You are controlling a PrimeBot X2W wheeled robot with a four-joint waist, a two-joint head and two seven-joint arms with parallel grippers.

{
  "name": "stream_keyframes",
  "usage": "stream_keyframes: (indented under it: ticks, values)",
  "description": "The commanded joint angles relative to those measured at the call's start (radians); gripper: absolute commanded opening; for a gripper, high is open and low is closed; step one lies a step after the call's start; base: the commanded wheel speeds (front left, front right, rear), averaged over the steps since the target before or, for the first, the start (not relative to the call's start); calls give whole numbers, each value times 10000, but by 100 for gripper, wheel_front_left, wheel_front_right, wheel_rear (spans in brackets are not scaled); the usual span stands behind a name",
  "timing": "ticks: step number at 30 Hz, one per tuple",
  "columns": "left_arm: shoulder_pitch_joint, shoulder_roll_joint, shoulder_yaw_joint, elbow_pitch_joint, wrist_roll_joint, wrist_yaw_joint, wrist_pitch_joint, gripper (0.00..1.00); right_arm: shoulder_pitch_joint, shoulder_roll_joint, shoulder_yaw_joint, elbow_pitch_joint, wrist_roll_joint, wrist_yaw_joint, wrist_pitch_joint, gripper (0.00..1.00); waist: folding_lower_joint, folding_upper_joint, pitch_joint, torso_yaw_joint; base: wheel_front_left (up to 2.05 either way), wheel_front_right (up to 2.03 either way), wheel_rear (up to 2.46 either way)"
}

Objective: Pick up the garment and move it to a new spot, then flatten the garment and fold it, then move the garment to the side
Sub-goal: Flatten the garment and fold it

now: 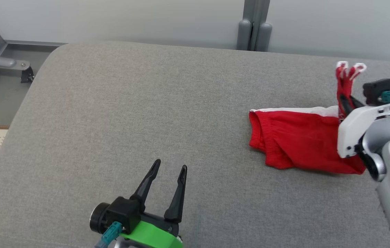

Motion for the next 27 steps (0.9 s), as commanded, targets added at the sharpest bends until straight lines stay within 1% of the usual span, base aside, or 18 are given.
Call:
stream_keyframes:
  ticks: [1,4,7,10,13,14,15,16,21,25,27]
  values:
    - [204,14,-33,28,-72,42,0,100,174,233,-17,-273,-142,-11,126,0,0,0,-138,224,0,0,0]
    - [176,14,-167,102,-69,-6,1,100,386,899,26,-737,-348,-11,417,0,0,0,-165,462,0,0,0]
    - [63,14,-259,128,-93,-5,0,100,472,1401,50,-864,-542,-11,649,0,0,0,-133,676,0,0,0]
    - [-102,14,-358,113,-144,-11,1,100,521,1836,168,-628,-769,-11,724,0,0,0,-36,882,0,0,0]
    - [-227,12,-463,123,-192,-30,1,100,563,2189,253,-231,-904,-11,512,0,0,0,55,1044,0,0,0]
    - [-257,14,-490,132,-208,-36,1,100,558,2309,268,-92,-923,-11,408,21,0,0,93,1095,0,0,0]
    - [-276,13,-510,139,-202,-36,0,100,548,2401,297,-25,-879,-11,286,85,0,0,110,1120,0,0,0]
    - [-283,13,-528,142,-209,-25,0,100,524,2490,258,33,-783,-11,129,100,0,0,130,1134,0,0,0]
    - [-211,13,-444,148,-252,68,1,100,393,2572,36,-417,-515,-11,-676,100,0,0,123,999,0,0,0]
    - [-32,13,-367,131,-224,102,0,100,714,2177,-321,-1211,97,-11,-991,100,0,0,-19,724,0,0,0]
    - [24,13,-343,107,-211,138,1,100,930,1896,-259,-1723,841,-7,-1126,100,0,0,-73,588,0,0,0]
